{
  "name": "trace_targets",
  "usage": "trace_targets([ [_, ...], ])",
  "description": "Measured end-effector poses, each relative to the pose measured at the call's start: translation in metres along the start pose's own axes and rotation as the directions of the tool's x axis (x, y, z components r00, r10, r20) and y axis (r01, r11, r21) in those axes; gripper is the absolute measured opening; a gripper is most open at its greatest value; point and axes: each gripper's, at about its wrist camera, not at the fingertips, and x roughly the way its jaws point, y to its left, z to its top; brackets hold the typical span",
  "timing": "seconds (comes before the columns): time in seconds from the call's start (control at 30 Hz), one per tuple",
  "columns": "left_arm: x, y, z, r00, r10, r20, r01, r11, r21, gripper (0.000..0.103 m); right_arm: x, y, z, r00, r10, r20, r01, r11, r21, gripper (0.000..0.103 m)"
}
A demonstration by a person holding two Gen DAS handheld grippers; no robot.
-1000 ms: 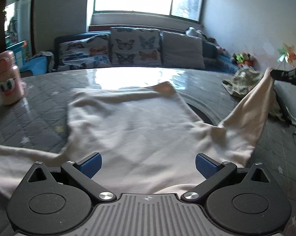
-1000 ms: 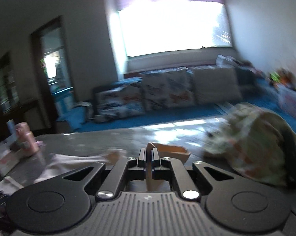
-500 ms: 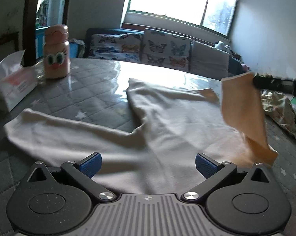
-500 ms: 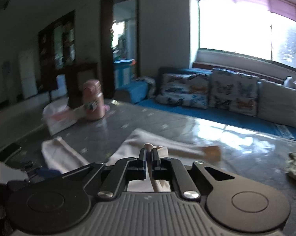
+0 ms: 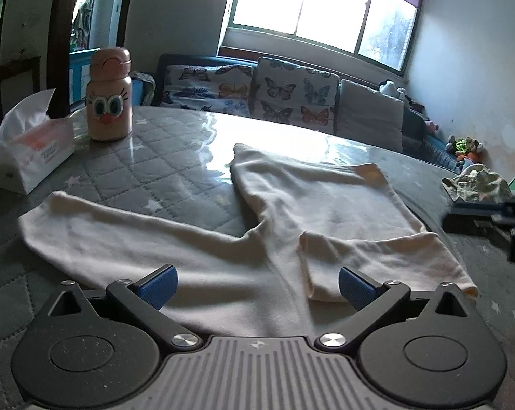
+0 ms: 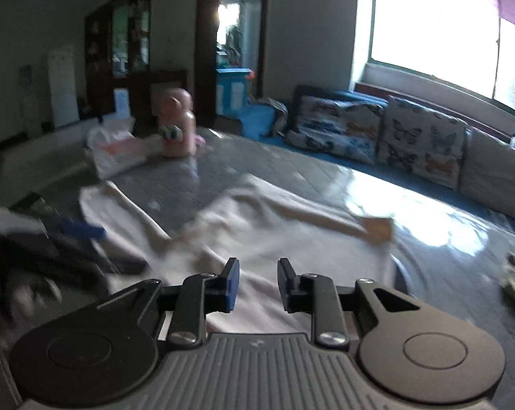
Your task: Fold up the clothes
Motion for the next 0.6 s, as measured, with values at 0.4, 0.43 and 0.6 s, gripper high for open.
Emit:
trace_targets([
  [0.4, 0.015, -0.042, 0.005, 0.998, -0.055, -0.025, 0.058, 0.991, 0.117, 0.063, 0.008, -0.055, -0.065, 0.986, 0.015, -0.167, 0.007, 0.992, 0.129, 0.024],
  [0.43, 0.015, -0.044, 0.006, 0.998, -0.058, -0.026, 0.061, 0.991, 0.123, 0.062, 0.007, -0.057, -0.066, 0.985, 0.018, -0.170, 0.004, 0.992, 0.129, 0.024],
  [0.6, 0.023, -0.050, 0.009, 0.996, -0.072, -0.045, 0.078, 0.987, 0.143, 0.057, 0.002, -0.065, -0.059, 0.989, 0.026, -0.148, -0.006, 0.991, 0.135, 0.024],
])
